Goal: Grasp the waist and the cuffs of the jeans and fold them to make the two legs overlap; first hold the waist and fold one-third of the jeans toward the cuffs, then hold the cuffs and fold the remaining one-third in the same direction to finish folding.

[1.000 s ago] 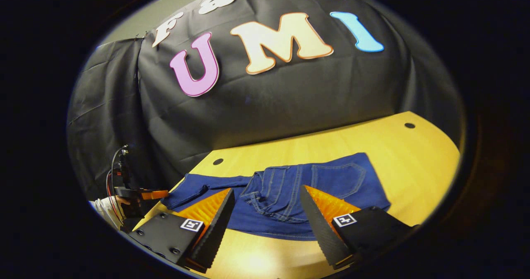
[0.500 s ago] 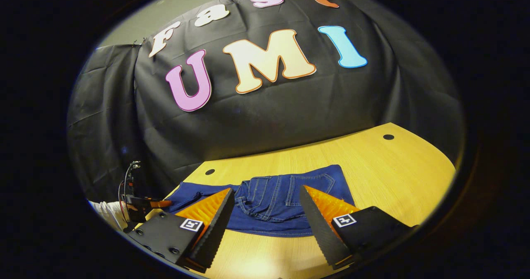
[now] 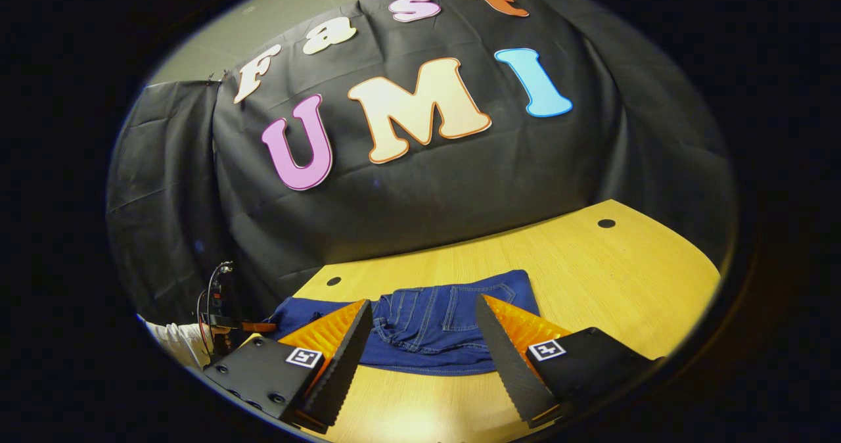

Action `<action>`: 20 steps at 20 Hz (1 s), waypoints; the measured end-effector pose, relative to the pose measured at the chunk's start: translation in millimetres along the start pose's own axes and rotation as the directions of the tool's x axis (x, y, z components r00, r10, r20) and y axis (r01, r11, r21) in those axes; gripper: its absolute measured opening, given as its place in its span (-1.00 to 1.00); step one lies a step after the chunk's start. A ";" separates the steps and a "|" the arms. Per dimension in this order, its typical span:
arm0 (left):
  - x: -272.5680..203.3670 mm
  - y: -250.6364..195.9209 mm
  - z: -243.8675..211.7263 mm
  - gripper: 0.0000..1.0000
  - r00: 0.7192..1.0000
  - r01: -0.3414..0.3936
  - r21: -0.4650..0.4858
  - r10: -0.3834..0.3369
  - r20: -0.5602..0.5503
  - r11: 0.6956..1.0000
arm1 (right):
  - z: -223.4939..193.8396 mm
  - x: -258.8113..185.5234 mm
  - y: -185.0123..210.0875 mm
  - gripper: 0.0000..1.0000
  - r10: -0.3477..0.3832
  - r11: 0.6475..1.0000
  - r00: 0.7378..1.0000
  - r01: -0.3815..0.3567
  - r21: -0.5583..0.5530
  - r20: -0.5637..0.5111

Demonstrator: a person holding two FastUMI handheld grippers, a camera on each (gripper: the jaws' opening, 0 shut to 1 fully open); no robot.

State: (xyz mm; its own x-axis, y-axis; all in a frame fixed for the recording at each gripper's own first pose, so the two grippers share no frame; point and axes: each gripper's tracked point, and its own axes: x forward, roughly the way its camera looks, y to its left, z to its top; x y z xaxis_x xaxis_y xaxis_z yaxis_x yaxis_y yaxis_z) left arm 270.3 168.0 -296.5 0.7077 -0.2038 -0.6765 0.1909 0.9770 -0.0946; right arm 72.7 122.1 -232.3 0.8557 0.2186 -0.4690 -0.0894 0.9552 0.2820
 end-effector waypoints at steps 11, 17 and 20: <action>-84.0 -151.1 121.5 -1.00 0.966 0.163 0.014 -0.162 0.202 0.987 | 46.3 5.8 -27.7 0.95 0.042 0.999 0.999 -0.043 0.013 0.024; -103.0 -262.6 156.1 -1.00 0.933 0.247 0.119 -0.269 0.239 0.962 | 70.6 2.4 -64.7 0.95 0.047 0.998 0.998 -0.048 0.029 0.041; -101.8 -312.1 167.7 -1.00 0.914 0.294 0.143 -0.322 0.246 0.945 | 79.3 -1.1 -86.1 0.95 0.046 0.998 0.998 -0.048 0.043 0.047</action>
State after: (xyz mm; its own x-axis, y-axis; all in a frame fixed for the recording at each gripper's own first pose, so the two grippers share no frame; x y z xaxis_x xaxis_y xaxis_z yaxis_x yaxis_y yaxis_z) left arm 252.8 -126.6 -75.6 0.7529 -0.5162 -0.4083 0.4861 0.8544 -0.1836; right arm 119.8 23.9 -189.7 0.8738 0.2527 -0.4155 -0.1086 0.9342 0.3397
